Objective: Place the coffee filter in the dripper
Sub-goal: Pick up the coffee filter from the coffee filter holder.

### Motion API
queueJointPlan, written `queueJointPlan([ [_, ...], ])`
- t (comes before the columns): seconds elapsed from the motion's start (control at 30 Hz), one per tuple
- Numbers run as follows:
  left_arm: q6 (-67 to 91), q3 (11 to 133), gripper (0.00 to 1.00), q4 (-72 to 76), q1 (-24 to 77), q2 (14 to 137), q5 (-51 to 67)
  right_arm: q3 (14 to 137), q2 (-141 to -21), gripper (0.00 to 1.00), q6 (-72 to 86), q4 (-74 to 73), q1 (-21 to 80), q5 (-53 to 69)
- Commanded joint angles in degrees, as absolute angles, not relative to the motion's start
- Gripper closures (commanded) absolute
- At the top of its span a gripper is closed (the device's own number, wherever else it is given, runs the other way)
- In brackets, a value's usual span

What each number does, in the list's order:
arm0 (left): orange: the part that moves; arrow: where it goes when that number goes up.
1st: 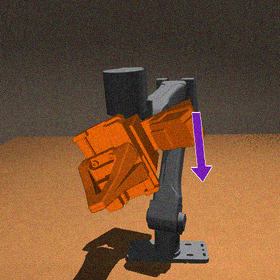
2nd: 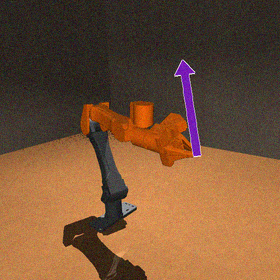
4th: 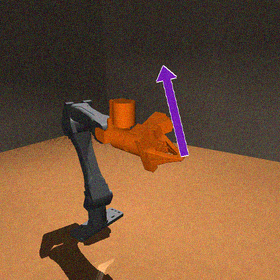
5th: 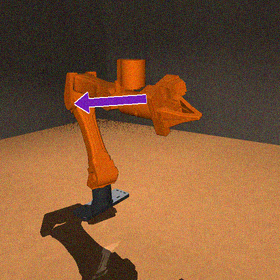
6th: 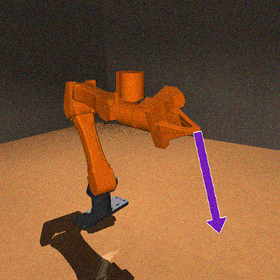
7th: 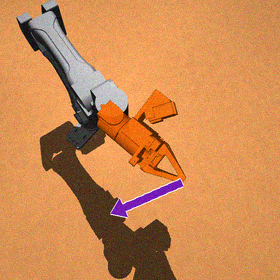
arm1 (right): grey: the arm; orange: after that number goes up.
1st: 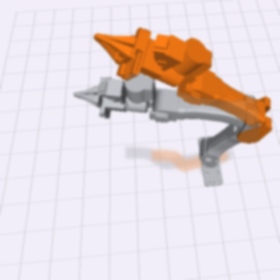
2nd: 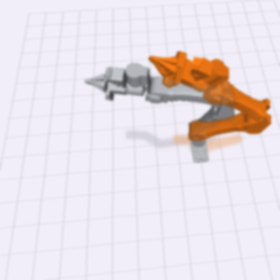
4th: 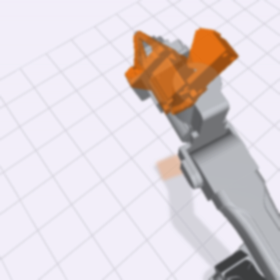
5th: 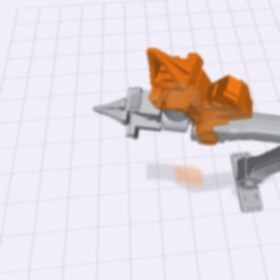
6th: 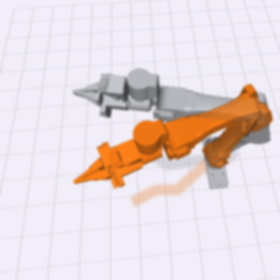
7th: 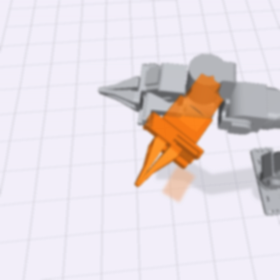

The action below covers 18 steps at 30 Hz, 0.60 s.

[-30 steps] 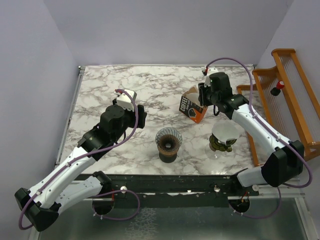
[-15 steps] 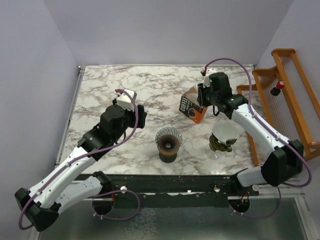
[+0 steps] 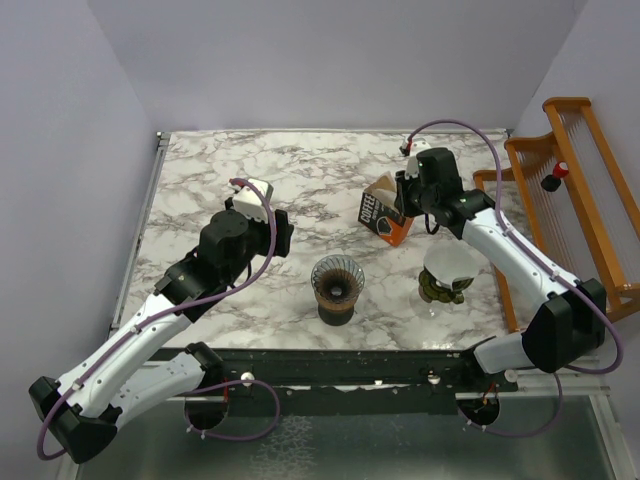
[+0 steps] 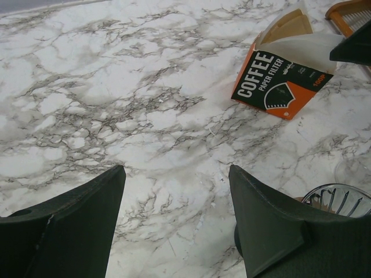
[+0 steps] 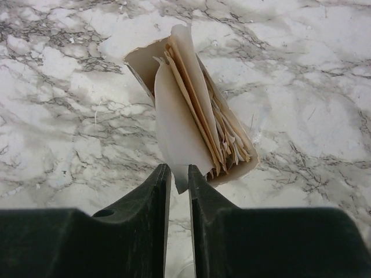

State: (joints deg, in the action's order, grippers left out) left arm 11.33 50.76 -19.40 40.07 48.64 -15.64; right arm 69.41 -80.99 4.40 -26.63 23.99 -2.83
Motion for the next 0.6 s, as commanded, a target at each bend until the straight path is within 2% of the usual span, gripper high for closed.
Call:
queueJointPlan([
  [0.0, 11.0, 50.2, 0.26, -19.2, 39.7, 47.6, -14.3, 68.6, -81.9, 0.81, 4.6, -27.8, 23.7, -4.0],
  [0.17, 11.0, 50.2, 0.26, -19.2, 39.7, 47.8, -14.3, 68.9, -81.1, 0.99, 4.7, -27.7, 23.7, -4.8],
  [0.57, 11.0, 50.2, 0.26, -19.2, 39.6, 47.9, -14.3, 74.9, -79.3, 0.99, 3.9, -31.0, 23.7, -4.8],
])
